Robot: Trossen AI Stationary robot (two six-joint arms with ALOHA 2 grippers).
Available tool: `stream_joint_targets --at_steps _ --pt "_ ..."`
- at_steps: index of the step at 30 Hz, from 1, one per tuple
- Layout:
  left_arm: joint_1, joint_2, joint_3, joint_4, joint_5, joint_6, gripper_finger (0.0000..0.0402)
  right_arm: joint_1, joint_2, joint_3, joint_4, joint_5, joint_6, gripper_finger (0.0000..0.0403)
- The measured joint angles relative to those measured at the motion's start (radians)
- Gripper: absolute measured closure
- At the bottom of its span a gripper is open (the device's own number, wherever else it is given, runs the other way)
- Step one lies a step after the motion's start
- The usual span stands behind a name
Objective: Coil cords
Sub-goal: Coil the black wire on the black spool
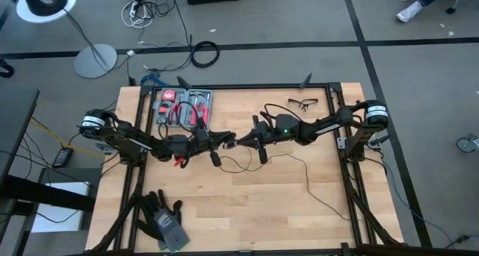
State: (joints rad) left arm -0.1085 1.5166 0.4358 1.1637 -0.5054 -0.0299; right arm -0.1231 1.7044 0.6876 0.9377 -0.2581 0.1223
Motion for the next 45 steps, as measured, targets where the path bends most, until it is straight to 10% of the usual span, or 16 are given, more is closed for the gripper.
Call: stream_joint_targets --at_steps 28,36,45 --pt "0.013 0.002 -0.002 -0.175 0.127 -0.208 0.0402 -0.036 -0.188 0.136 -0.446 0.019 -0.168 0.0402" --pt "0.01 0.001 -0.002 -0.167 0.005 -0.169 0.0402 -0.055 -0.238 0.138 -0.622 0.018 -0.157 0.0395" --pt "-0.027 0.001 -0.001 -0.074 -0.163 -0.046 0.0402 -0.04 -0.442 0.043 -0.841 0.271 -0.119 0.0399"
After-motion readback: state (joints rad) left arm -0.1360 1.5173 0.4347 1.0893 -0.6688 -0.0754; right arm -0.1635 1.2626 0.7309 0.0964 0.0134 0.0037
